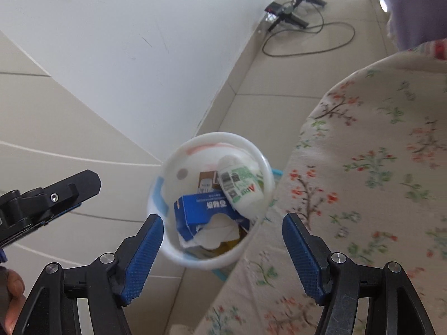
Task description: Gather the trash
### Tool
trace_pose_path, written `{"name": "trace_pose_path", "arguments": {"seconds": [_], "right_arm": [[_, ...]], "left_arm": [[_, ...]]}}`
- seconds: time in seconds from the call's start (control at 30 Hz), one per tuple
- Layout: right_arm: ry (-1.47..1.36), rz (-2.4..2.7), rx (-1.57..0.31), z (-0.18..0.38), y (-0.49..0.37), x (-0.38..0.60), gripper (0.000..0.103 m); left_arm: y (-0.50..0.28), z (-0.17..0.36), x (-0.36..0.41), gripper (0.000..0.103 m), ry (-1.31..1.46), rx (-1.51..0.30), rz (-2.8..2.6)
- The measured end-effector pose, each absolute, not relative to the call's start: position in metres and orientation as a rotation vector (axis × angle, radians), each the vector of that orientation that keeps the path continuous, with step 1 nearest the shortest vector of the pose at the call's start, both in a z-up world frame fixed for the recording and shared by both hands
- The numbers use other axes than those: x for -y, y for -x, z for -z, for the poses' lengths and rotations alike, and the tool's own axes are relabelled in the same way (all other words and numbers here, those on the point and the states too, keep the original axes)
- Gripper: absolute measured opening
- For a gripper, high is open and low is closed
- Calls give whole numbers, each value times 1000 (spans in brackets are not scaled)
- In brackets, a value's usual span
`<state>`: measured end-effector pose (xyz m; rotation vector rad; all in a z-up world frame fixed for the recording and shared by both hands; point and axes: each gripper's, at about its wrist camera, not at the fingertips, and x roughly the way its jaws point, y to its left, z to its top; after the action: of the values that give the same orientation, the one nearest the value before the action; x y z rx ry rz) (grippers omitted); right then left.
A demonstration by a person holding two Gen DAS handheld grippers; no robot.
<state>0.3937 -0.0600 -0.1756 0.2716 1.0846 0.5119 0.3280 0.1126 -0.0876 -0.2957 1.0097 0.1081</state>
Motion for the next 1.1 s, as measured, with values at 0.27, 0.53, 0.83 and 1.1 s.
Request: {"name": "trace_pose_path", "arguments": {"seconds": [0.27,0.53,0.83,1.1], "right_arm": [[-119,-473,-984,122,-305,101,75],[-54,-375,-831,98,-205,147,81],[19,-319,-769,109,-141,154,91],[52,-298,-746,112,-140,150,93]], "left_arm": [[-233,53,-60,82,126,-901,-112],[-129,50,-18,89,-1,-757,-198],[-106,76,-3,91,-81,-743,-174],[-111,80,-5,91,-56,-744,-162]]}}
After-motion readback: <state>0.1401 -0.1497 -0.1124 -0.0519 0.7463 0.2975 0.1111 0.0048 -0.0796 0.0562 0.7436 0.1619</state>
